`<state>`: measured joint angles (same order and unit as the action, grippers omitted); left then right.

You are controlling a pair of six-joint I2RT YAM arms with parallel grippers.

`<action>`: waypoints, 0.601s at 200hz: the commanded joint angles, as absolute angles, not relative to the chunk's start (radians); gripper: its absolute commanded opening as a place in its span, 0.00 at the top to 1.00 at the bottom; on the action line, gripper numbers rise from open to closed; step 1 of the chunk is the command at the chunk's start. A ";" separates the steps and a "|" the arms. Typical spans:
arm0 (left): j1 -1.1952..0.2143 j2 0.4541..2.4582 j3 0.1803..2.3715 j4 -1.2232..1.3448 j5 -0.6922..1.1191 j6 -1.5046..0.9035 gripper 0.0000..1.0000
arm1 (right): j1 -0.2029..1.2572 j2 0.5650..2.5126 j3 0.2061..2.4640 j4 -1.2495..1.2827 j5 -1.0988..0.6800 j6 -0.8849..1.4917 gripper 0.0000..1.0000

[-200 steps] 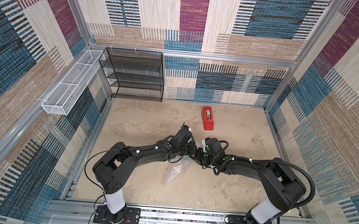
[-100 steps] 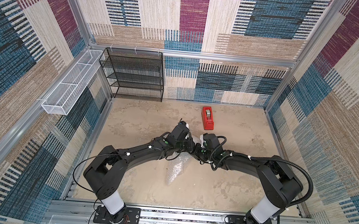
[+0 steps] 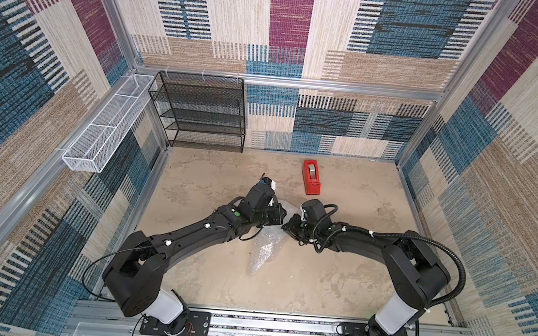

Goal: Wrap bowls in bubble wrap
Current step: Wrap the bowl in bubble wrap.

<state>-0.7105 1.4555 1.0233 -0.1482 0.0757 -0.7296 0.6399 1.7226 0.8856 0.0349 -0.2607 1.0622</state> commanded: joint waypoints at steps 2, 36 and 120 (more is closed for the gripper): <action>-0.704 1.370 0.987 -0.307 -0.070 -0.760 0.73 | 0.640 1.723 0.907 0.025 -0.238 1.111 0.90; -0.691 1.195 0.865 -0.464 -0.127 -0.786 0.69 | 0.638 1.717 0.974 -0.093 -0.211 1.138 0.92; -0.715 0.883 0.527 -0.549 0.001 -0.883 0.58 | 0.640 1.805 1.088 -0.227 -0.224 1.172 0.92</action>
<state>-0.7036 0.8627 0.5312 -0.5301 -0.0414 -0.8474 0.6392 1.8008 1.0744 -0.2150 -0.2256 1.1469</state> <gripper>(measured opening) 0.418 0.105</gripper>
